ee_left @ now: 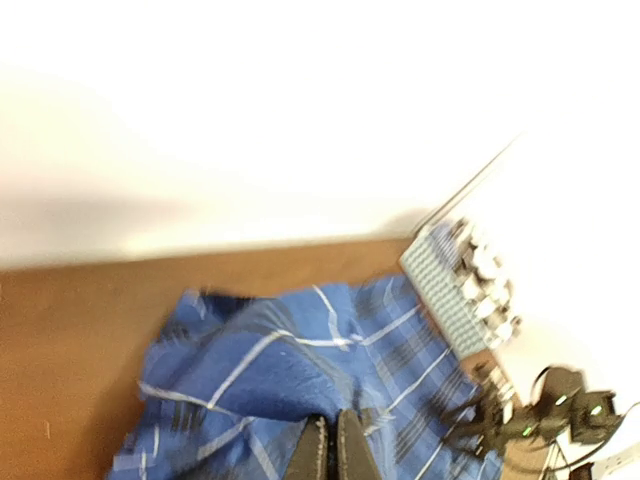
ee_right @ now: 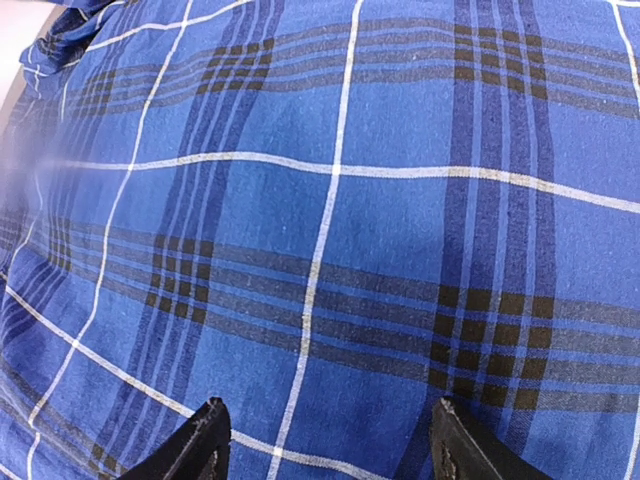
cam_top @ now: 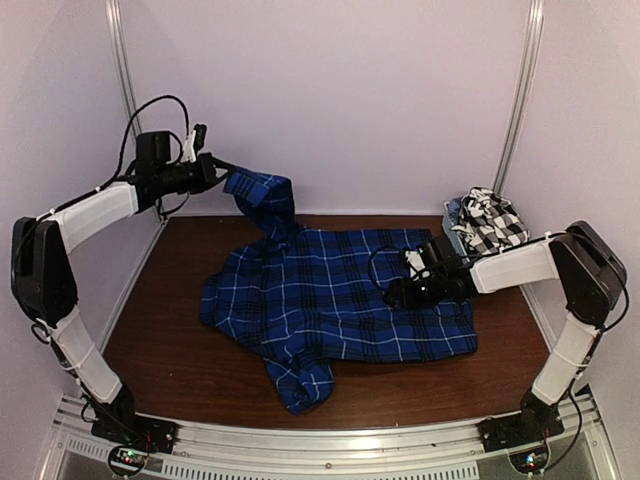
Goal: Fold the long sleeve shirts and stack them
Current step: Pick up the sleeve from the center of the board.
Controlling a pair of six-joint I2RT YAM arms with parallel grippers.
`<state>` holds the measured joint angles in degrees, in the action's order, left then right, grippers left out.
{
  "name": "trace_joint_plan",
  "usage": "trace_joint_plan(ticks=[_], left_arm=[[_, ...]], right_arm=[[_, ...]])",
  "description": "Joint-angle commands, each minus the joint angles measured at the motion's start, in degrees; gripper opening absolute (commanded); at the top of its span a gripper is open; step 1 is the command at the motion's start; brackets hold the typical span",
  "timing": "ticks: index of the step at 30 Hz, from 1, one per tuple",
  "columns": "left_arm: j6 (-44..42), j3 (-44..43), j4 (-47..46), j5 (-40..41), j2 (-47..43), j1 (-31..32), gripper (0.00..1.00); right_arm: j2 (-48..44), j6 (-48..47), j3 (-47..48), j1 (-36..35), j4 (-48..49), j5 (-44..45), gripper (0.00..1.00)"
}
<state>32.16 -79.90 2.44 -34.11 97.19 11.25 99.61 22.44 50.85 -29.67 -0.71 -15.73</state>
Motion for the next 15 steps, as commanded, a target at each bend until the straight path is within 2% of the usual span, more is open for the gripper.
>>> trace_joint_plan(ticks=[1, 7, 15], left_arm=[[4.64, -9.50, -1.89, -5.63, 5.29, 0.10, 0.00], [11.77, -16.15, -8.80, -7.43, 11.26, 0.27, 0.00], [12.42, -31.43, -7.75, -10.59, 16.31, 0.27, 0.00]], right_arm=[[-1.95, 0.48, 0.50, 0.05, -1.05, 0.76, 0.69], [-2.07, 0.28, 0.39, 0.30, -1.40, 1.07, 0.70], [-1.33, 0.08, 0.48, 1.24, -1.39, 1.31, 0.70]])
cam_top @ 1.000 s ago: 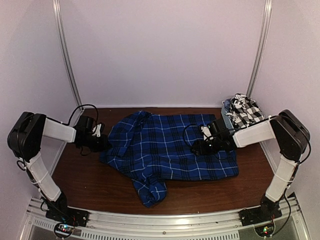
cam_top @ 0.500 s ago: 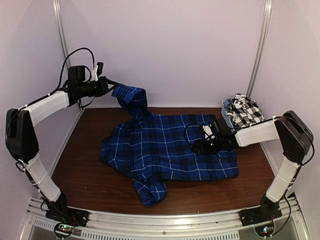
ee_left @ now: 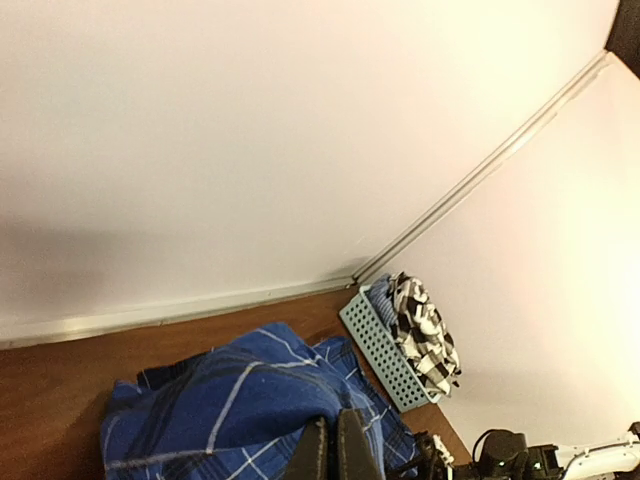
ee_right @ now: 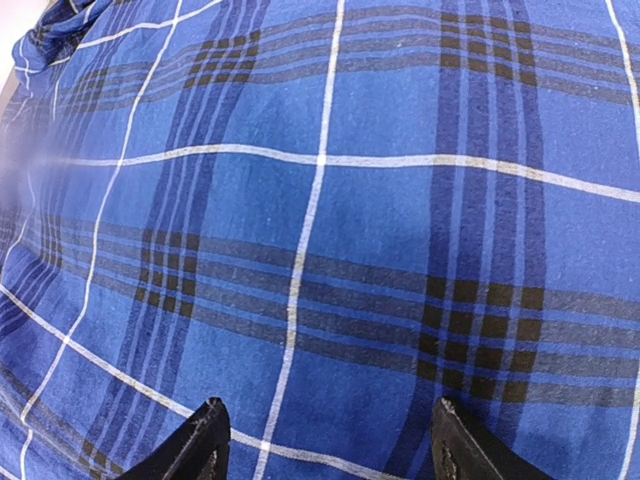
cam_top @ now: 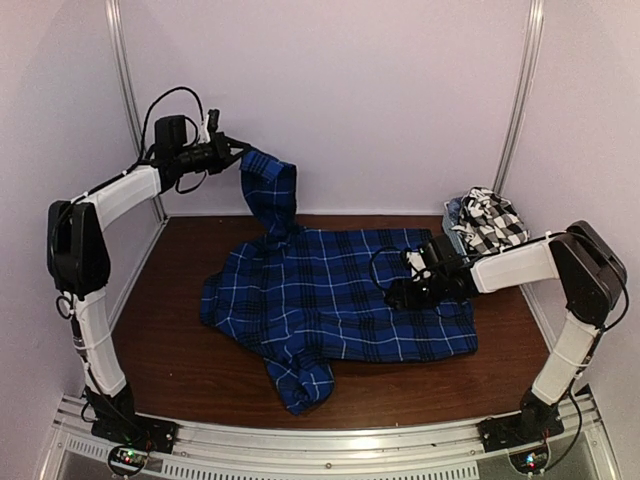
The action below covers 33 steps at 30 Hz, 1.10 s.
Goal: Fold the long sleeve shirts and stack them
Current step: Pick up the sleeve from the center of the board, then pass from the left arm to the right
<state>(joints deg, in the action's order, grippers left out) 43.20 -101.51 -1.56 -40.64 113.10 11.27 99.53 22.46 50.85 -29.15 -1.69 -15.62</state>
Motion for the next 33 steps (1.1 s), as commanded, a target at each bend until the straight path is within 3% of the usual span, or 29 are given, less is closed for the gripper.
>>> trace_joint_plan(ticks=[1, 7, 20, 28, 33], left_arm=[[1.39, -11.81, -3.33, -4.73, 1.28, 0.25, 0.00], [1.97, -19.46, -3.17, -8.01, 4.87, 0.25, 0.00], [5.54, -25.32, -6.10, -14.40, 12.85, 2.21, 0.00], [3.82, -21.17, -3.74, -11.13, 13.18, 6.70, 0.00], [2.46, -18.05, -3.11, -10.11, 13.05, 9.95, 0.00]], right_arm=[[-1.10, 0.12, 0.48, 0.87, -0.27, 1.22, 0.70], [-0.01, 0.35, 0.54, 1.11, 0.29, 0.95, 0.70], [1.72, 0.31, 2.14, 1.38, 1.38, -1.40, 0.70], [-2.98, 2.41, 7.16, 1.31, 5.38, -11.78, 0.75], [-2.75, 7.71, 16.21, 1.15, 9.41, -18.80, 0.83]])
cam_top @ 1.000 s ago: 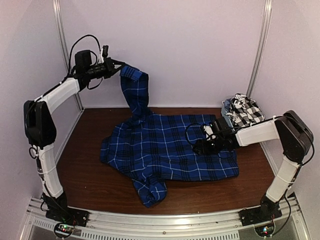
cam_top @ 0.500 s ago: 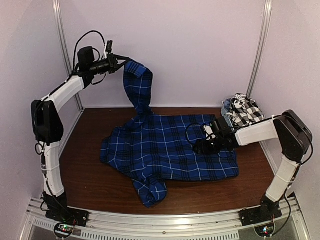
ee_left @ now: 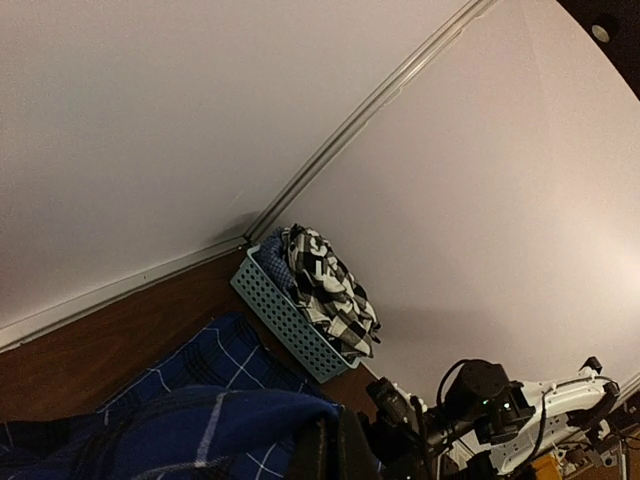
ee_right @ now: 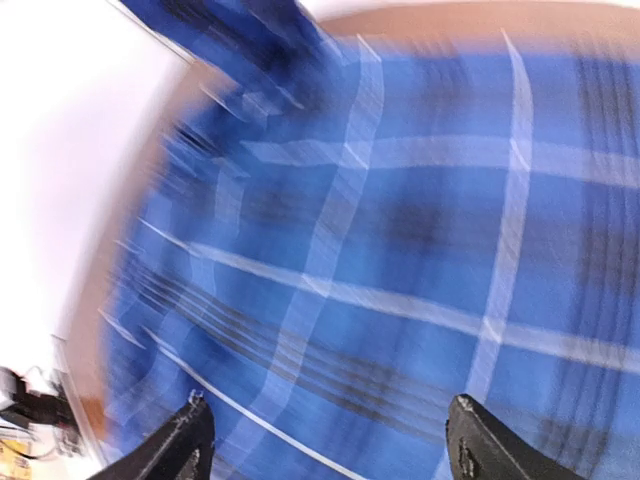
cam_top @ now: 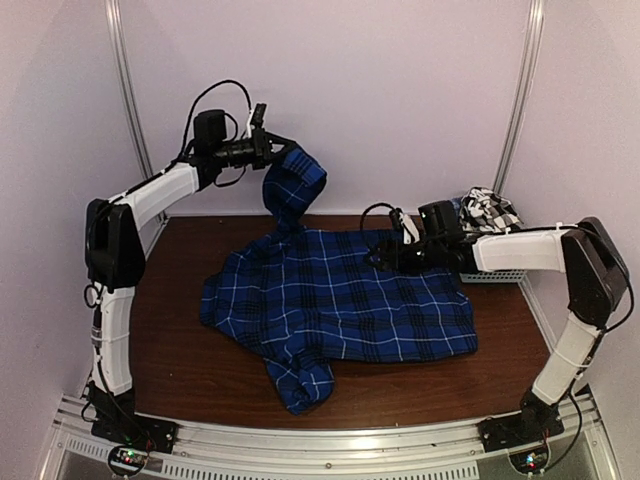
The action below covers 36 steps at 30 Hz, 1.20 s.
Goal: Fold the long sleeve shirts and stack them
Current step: Pass from the left arm to the right
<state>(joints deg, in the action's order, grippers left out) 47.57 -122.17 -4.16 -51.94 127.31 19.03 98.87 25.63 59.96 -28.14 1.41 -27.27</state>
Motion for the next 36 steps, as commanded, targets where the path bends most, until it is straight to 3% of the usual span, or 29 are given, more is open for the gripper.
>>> trace_joint_plan(ticks=[1, 12, 27, 36], left_arm=[[-2.37, 3.32, -0.42, 1.49, -1.50, 2.69, 0.00], [-3.55, 11.96, -3.27, 2.66, -4.09, 5.93, 0.00], [-3.14, 15.68, -2.45, 3.01, -5.52, 7.16, 0.00], [-2.80, 16.71, -2.55, 1.69, -6.50, 7.52, 0.00]], right_arm=[[-1.07, 5.82, 9.17, 0.07, 7.10, -8.36, 0.84], [9.16, 20.23, 20.52, -2.33, 19.52, -12.35, 0.91], [15.71, -1.79, 35.11, -7.60, -6.07, 4.65, 0.90], [17.27, -11.23, 38.17, -10.14, -11.59, 14.84, 0.89]])
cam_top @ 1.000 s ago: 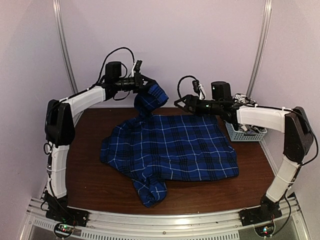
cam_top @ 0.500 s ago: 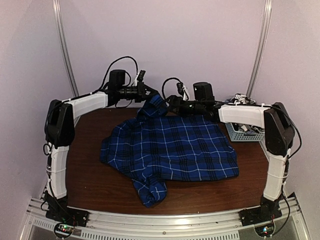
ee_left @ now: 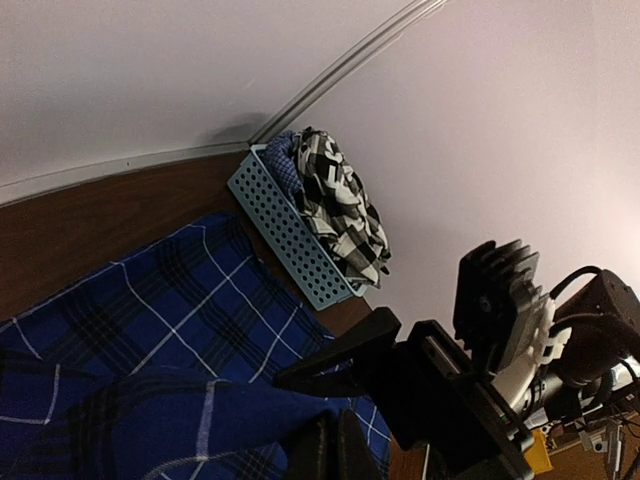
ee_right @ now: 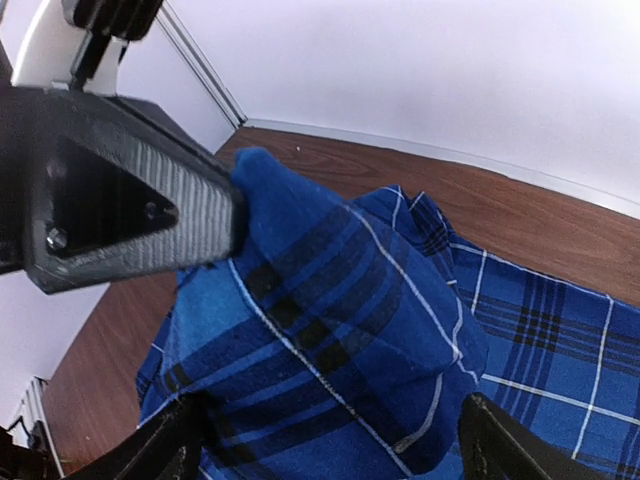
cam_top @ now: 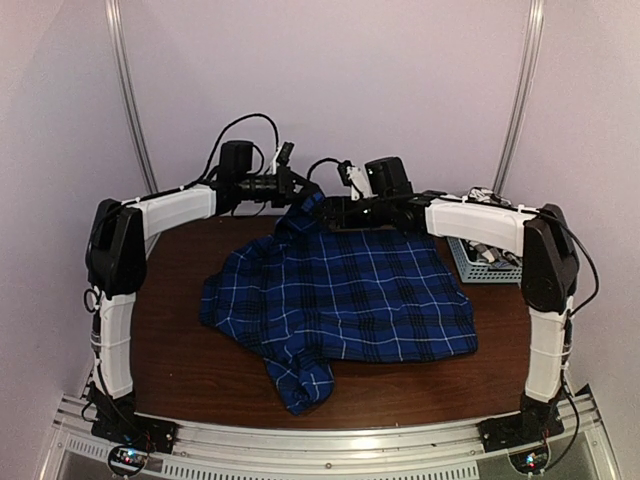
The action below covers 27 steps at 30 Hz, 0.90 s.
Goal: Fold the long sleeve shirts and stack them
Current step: Pass from the left arm to the right
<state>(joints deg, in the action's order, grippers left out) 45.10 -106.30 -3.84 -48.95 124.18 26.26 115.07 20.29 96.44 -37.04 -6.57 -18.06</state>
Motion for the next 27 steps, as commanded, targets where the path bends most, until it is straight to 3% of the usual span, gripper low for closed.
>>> trace_joint_plan(ticks=[1, 6, 10, 16, 19, 21, 23, 27], left_arm=[[-0.31, 1.10, -2.92, -1.38, -3.48, 0.28, 0.00], [-0.44, 2.81, -3.42, -1.52, -4.31, 0.28, 0.00], [-0.37, 3.80, -3.74, -1.93, -4.56, 0.28, 0.00], [-1.80, 4.33, -2.80, -1.80, -5.38, 0.28, 0.00], [-3.71, 4.51, -1.43, -0.77, -6.17, -0.01, 0.00], [-5.78, 5.45, -0.24, 1.25, -7.45, -0.70, 0.00], [-7.74, 7.91, 0.41, 4.18, -9.70, -1.87, 0.07], [-9.00, 17.53, -3.04, 6.05, -16.28, -6.69, 0.34]], right_arm=[[1.19, -6.53, 1.67, -1.32, -3.69, 6.02, 0.88], [2.10, -8.71, 2.69, -1.63, -3.85, 5.88, 0.80], [3.04, -9.50, 4.08, -1.59, -3.86, 5.25, 0.66], [4.48, -10.25, 7.71, -1.59, -5.37, 6.67, 0.30], [4.87, -10.23, 9.71, -1.58, -6.60, 7.85, 0.06], [5.03, -9.74, 11.27, -1.46, -7.57, 9.41, 0.00], [5.08, -9.27, 13.00, -1.24, -8.61, 10.75, 0.00], [5.54, -7.63, 16.39, 0.32, -10.12, 11.02, 0.00]])
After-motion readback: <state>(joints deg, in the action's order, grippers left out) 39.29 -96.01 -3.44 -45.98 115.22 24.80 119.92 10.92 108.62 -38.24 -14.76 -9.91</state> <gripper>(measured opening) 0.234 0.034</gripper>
